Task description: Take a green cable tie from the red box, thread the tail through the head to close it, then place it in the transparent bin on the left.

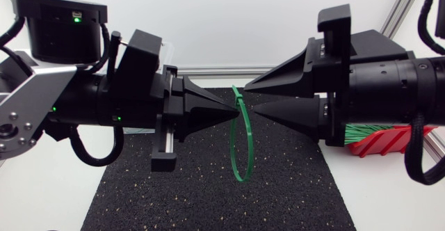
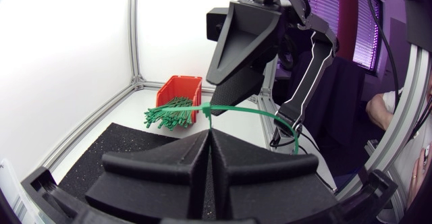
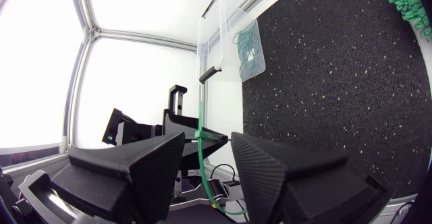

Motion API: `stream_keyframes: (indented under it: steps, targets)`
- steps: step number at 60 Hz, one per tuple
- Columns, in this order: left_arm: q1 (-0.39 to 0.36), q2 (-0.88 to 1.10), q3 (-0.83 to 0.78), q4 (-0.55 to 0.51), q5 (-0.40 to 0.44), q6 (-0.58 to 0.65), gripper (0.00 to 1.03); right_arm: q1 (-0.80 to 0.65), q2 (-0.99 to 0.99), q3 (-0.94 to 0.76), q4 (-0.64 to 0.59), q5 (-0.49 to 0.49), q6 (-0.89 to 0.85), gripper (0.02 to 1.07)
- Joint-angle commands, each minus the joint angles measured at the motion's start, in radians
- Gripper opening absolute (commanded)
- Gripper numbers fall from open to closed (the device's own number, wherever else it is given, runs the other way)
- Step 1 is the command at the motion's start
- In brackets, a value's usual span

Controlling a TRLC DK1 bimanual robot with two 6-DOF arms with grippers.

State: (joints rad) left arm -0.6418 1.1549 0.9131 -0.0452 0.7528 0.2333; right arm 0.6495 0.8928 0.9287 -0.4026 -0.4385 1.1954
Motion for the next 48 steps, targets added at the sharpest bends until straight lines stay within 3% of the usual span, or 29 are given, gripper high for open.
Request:
stream_keyframes:
  steps: [1, 20, 35, 48]
  targets:
    - [0.016, 0.006, 0.0, -0.012, 0.016, 0.038, 0.04, 0.012, -0.005, -0.024, 0.015, 0.014, -0.043, 0.63]
    - [0.022, -0.007, -0.04, -0.076, 0.08, 0.167, 0.04, 0.004, 0.08, -0.01, -0.008, -0.028, -0.22, 0.63]
    - [0.014, -0.023, -0.068, -0.078, 0.086, 0.199, 0.04, 0.007, 0.067, 0.001, -0.001, -0.023, -0.221, 0.29]
    - [-0.001, -0.029, -0.082, -0.076, 0.086, 0.25, 0.04, 0.03, 0.08, -0.028, 0.021, -0.031, -0.218, 0.29]
